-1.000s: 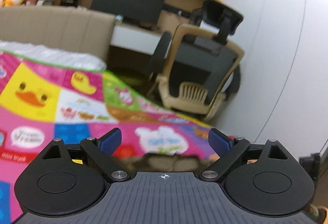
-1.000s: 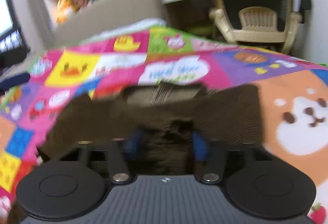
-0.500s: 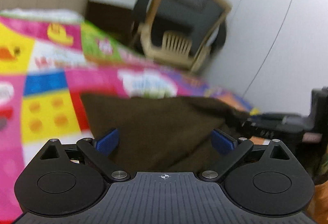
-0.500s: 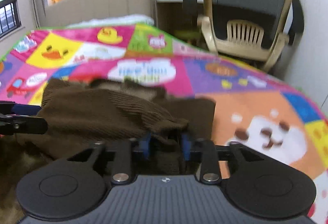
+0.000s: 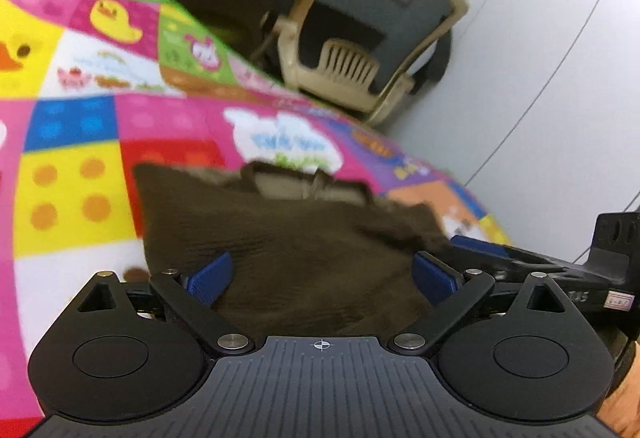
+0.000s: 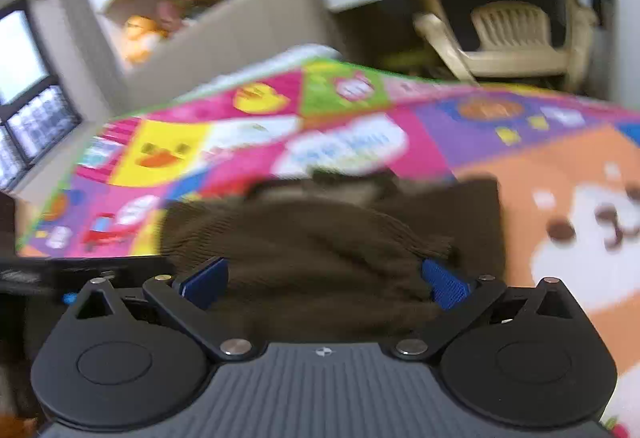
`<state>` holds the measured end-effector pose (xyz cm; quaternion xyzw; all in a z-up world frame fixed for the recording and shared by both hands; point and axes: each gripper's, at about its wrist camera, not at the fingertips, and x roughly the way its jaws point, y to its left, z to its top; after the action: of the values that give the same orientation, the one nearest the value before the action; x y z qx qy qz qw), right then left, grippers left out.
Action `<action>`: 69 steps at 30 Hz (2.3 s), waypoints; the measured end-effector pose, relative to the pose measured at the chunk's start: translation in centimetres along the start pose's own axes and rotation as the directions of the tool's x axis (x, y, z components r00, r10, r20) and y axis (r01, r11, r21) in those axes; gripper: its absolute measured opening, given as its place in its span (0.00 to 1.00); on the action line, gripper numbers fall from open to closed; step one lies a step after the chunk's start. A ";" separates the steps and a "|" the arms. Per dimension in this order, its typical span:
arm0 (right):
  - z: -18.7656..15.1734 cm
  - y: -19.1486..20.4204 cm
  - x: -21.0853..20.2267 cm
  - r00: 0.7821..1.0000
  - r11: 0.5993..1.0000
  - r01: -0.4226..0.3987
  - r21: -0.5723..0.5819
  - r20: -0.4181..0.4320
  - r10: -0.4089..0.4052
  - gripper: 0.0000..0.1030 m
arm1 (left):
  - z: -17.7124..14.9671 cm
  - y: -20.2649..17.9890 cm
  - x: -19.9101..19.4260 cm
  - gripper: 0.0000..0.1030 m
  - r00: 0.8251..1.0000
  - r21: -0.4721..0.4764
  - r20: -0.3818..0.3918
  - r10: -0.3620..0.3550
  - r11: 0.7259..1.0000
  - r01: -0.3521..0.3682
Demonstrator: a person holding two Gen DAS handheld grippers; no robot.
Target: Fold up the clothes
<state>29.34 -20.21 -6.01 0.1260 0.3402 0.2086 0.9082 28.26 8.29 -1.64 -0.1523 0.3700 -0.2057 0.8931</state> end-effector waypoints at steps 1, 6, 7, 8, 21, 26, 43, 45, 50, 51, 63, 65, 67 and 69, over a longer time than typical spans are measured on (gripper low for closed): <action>-0.2 -0.2 0.5 1.000 1.000 0.014 0.009 -0.007 -0.014 1.00 | -0.3 0.0 0.4 0.96 1.000 0.004 -0.012 0.016 1.000 -0.016; 0.4 0.2 1.0 0.997 0.999 0.039 -0.006 -0.069 -0.039 1.00 | -1.1 0.3 1.0 1.00 0.999 0.027 -0.033 0.027 0.999 -0.026; 0.5 0.5 1.1 0.995 0.998 0.046 -0.036 -0.082 -0.048 1.00 | -1.1 0.3 1.1 1.00 0.999 0.035 -0.041 0.027 0.999 -0.026; 0.6 0.6 0.8 0.995 0.998 0.041 -0.047 -0.090 -0.045 1.00 | -1.0 0.1 1.1 1.00 0.998 0.044 -0.046 0.031 0.999 -0.029; 5.8 -7.5 3.0 0.972 0.969 0.230 0.093 -0.070 -0.224 0.59 | 4.4 6.8 1.1 0.95 0.993 -0.201 -0.053 0.101 0.973 -0.110; 5.2 -5.0 4.7 0.969 0.973 0.231 -0.025 -0.084 -0.233 0.13 | 4.1 6.6 3.2 0.75 0.991 -0.196 -0.059 0.121 0.972 -0.130; -9.5 3.2 -20.8 0.989 0.916 0.142 -0.374 0.083 -0.119 0.31 | -5.1 -0.4 -14.7 0.22 0.994 0.125 0.105 -0.041 0.992 0.027; -12.6 2.4 -22.1 0.990 0.923 0.141 -0.357 0.055 -0.130 0.58 | -8.3 -0.3 -15.9 0.32 0.997 0.165 0.059 -0.039 0.986 0.029; -14.4 -0.7 -25.2 0.994 0.989 0.086 -0.124 0.079 -0.076 0.89 | -14.1 1.5 -18.4 0.65 0.998 0.140 -0.025 -0.051 0.989 0.054; -13.8 -1.3 -25.6 0.994 0.996 0.055 -0.070 0.097 -0.048 0.92 | -14.1 2.0 -19.0 0.75 0.997 0.105 -0.013 -0.075 0.992 0.076; -9.3 0.9 -14.0 0.996 0.992 0.075 -0.101 0.060 -0.069 0.54 | -11.4 3.1 -10.8 0.92 0.973 -0.221 -0.048 -0.226 0.952 0.210; -9.1 2.2 -14.1 0.992 0.980 0.115 -0.163 0.065 -0.105 0.28 | -11.1 3.0 -9.4 0.88 0.974 -0.248 -0.062 -0.219 0.948 0.198; -8.8 3.5 -15.9 0.990 0.974 0.120 -0.192 0.095 -0.103 0.17 | -10.5 2.4 -9.1 0.32 0.978 -0.236 -0.065 -0.200 0.955 0.180; -8.5 4.6 -19.0 0.989 0.975 0.087 -0.203 0.133 -0.061 0.15 | -9.9 1.2 -10.9 0.23 0.983 -0.171 -0.024 -0.184 0.969 0.177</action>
<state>9.36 -24.22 0.23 0.0302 0.2632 0.2006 0.9432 14.43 13.35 -2.31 -0.2560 0.3886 -0.2570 0.8470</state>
